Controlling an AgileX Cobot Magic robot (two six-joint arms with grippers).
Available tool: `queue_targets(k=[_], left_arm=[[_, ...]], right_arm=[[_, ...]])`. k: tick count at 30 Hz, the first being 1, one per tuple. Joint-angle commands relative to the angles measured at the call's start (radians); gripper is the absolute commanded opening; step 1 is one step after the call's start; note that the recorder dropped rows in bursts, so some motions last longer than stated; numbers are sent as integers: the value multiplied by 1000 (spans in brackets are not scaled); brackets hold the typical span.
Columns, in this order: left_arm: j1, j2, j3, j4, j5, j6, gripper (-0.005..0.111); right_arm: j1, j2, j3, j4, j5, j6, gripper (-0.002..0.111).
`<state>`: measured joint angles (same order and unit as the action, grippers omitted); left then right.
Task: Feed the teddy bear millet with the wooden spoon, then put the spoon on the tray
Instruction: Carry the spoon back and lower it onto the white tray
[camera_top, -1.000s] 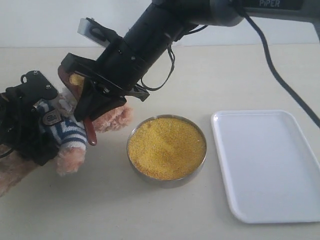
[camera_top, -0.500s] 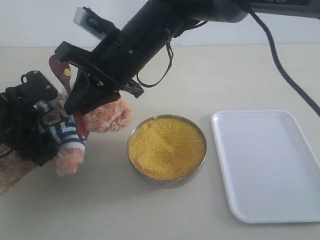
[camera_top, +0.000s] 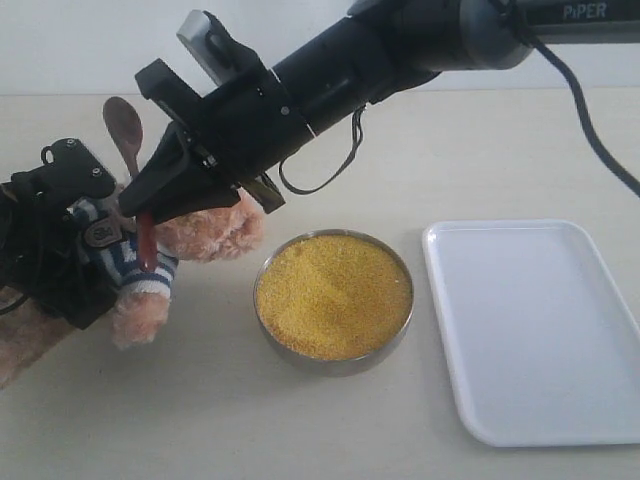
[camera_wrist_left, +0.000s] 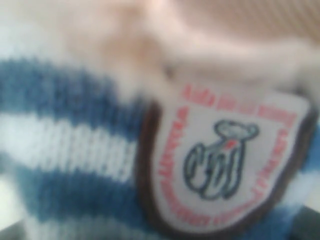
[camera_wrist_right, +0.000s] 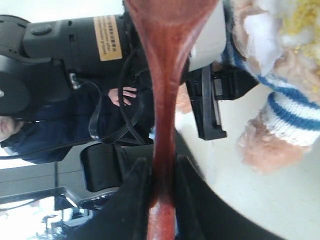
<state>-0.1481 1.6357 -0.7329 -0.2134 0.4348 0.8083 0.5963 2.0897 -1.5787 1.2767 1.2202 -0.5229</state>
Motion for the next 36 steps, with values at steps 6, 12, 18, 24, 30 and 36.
queue_targets(k=[6, 12, 18, 24, 30, 36], left_arm=[[-1, -1, -1, -4, 5, -9, 4], [-1, -1, -1, -4, 9, -19, 4], [-1, -1, -1, -3, 9, -94, 4], [-1, -1, -1, -3, 9, -176, 4], [-1, -1, -1, 61, 36, -311, 4], [-1, -1, -40, 229, 98, -590, 4]], right_arm=[[-9, -13, 53, 88, 1, -55, 0], [-38, -48, 53, 52, 1, -115, 0], [-140, -155, 53, -366, 1, 5, 0], [-157, -301, 60, -1046, -85, 311, 0], [-217, -368, 227, -1224, -214, 490, 0], [-370, -383, 458, -1148, -325, 488, 0]])
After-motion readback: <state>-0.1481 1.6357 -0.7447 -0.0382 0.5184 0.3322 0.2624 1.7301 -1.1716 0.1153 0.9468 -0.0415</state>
